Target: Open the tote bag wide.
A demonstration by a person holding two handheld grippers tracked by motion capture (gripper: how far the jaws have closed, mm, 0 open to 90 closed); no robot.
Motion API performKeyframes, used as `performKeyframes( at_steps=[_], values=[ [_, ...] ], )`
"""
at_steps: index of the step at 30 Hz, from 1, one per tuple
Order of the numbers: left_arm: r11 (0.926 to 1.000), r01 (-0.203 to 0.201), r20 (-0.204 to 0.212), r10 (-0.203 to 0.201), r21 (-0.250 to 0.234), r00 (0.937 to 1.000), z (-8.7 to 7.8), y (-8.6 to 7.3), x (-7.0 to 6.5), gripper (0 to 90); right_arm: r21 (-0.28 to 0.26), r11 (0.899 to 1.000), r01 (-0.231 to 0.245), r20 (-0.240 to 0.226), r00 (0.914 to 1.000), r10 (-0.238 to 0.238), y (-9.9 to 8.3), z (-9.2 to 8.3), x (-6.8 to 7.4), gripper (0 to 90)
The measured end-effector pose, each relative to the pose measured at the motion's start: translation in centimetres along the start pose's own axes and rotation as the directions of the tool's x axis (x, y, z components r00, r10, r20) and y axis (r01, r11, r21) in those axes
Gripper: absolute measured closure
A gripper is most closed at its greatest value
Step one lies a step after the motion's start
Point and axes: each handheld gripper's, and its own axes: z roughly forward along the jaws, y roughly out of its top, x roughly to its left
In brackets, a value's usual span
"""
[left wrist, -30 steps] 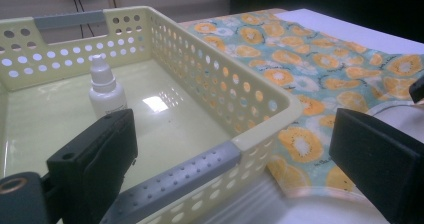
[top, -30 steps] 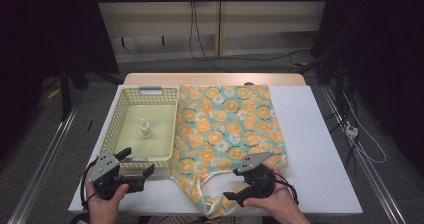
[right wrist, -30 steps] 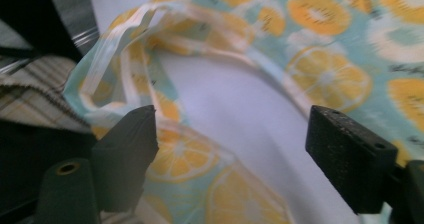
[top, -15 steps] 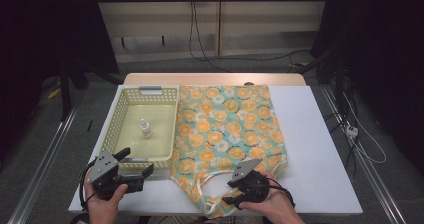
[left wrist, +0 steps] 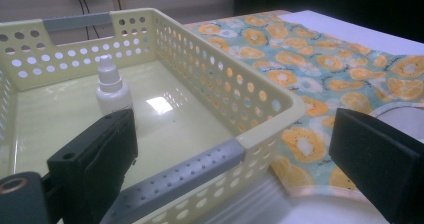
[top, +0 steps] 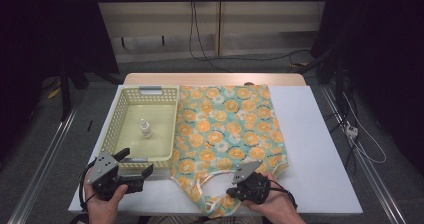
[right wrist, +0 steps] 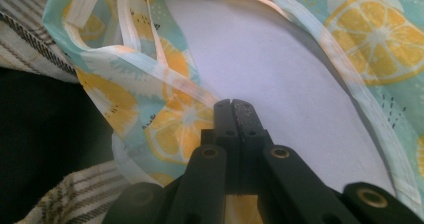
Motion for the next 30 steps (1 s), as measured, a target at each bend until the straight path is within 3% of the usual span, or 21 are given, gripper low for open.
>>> performKeyframes(
  at_steps=[7, 13, 19, 24, 25, 30],
  values=[
    [1.0, -0.004, 0.001, 0.004, 0.003, 1.0, 0.1, 0.0, 0.0, 5.2, -0.018, 1.0, -0.019, -0.025, 0.9995, 0.018, 0.0, -0.4, -0.1, 90.0],
    [1.0, 0.001, -0.005, -0.001, 0.0, 1.0, -0.1, 0.0, 0.1, 5.2, -0.095, 0.994, -0.054, -0.038, 0.998, 0.05, 0.3, -1.4, -0.6, 90.0],
    [1.0, -0.001, -0.002, 0.001, 0.004, 1.0, 0.1, 0.0, 0.0, 5.2, -0.146, 0.986, -0.079, -0.027, 0.9968, 0.076, 0.5, -2.2, -1.3, 90.0],
    [1.0, 0.002, -0.005, -0.002, 0.002, 1.0, 0.0, 0.0, 0.0, 5.2, -0.204, 0.973, -0.105, -0.009, 0.9944, 0.105, 0.8, -3.1, -2.3, 90.0],
    [1.0, 0.004, -0.003, -0.004, 0.003, 1.0, 0.0, 0.0, 0.0, 5.2, -0.228, 0.966, -0.119, -0.017, 0.9928, 0.118, 1.0, -3.4, -2.6, 90.0],
    [1.0, 0.003, 0.001, -0.003, 0.003, 1.0, 0.0, 0.0, 0.0, 5.1, -0.241, 0.964, -0.113, 0.023, 0.9923, 0.122, 1.8, -3.7, -3.5, 90.0]
  ],
)
